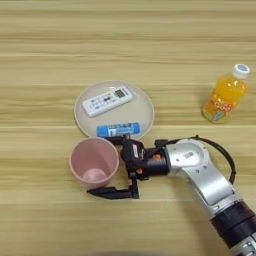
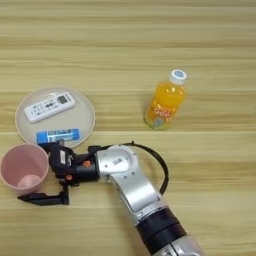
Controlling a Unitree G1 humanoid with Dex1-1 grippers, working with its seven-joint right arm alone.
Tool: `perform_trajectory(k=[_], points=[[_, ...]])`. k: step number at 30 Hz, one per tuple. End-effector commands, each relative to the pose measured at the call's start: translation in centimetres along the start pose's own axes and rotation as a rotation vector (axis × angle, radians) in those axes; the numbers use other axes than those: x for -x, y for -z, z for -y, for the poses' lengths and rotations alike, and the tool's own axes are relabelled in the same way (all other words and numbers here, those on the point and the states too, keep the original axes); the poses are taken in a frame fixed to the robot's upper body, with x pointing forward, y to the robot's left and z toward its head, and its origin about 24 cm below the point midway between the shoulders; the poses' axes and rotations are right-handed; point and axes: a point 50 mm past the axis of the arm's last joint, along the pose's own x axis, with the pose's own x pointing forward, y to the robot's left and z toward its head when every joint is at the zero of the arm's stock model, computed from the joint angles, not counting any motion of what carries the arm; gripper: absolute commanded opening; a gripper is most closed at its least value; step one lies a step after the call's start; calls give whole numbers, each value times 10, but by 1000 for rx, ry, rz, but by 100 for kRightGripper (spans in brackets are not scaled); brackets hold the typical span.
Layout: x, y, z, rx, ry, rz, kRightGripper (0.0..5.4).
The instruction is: Move the objects on the table
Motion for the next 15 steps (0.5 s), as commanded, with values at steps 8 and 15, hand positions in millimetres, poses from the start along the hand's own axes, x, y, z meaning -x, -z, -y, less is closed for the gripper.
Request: perform_trajectory(k=[8, 15], points=[[26, -37, 28, 135, 109, 65, 441], [53, -45, 26, 126, 142, 67, 441]])
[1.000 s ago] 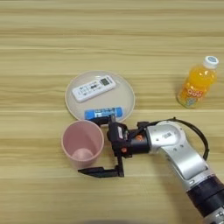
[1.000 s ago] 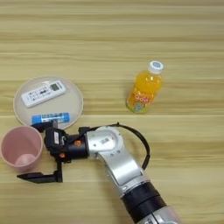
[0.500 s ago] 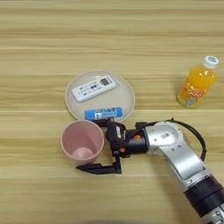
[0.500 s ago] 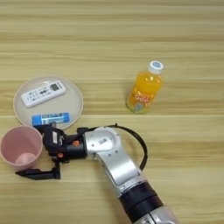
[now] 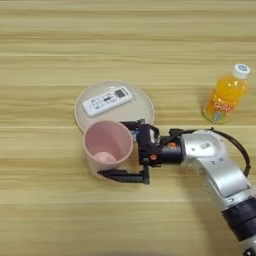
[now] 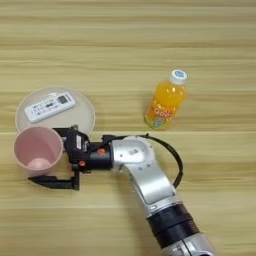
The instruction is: Move the objects on the table
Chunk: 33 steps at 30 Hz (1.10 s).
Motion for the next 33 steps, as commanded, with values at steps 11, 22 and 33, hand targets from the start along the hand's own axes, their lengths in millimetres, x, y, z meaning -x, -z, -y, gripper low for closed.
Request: perform_trajectory(k=[11, 22, 33], points=[[79, -8, 15, 1, 216, -110, 441], [114, 15, 37, -29, 384, -190, 441], [121, 21, 43, -30, 423, -196, 474]])
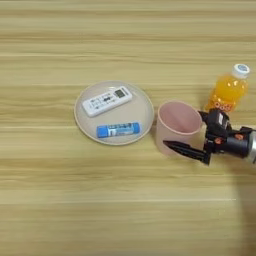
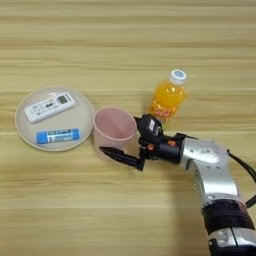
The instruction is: Move the objects on the table
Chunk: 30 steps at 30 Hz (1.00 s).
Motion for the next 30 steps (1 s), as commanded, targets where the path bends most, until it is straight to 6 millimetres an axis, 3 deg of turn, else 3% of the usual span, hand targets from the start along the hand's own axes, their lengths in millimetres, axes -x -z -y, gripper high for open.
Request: perform_trajectory(k=[1, 5, 22, 30], points=[[4, -22, 20, 101, 66, 14, 488], [4, -23, 22, 102, 74, 19, 539], [-1, -57, 29, 164, 126, 186, 539], [-2, -61, 27, 172, 117, 196, 539]])
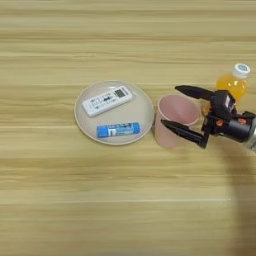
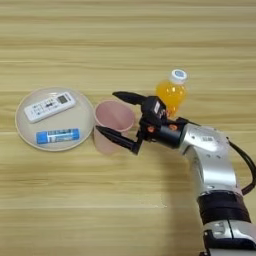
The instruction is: Move the objects on the table
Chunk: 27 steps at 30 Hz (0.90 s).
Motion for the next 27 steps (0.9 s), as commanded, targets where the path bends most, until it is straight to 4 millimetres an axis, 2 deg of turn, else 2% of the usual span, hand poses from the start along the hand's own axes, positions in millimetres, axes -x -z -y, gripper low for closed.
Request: perform_trajectory(k=[1, 13, 27], points=[[-3, -30, 16, 110, 34, 59, 539], [-5, -47, 13, 142, 24, 117, 539], [-8, -81, 11, 186, 58, 250, 539]])
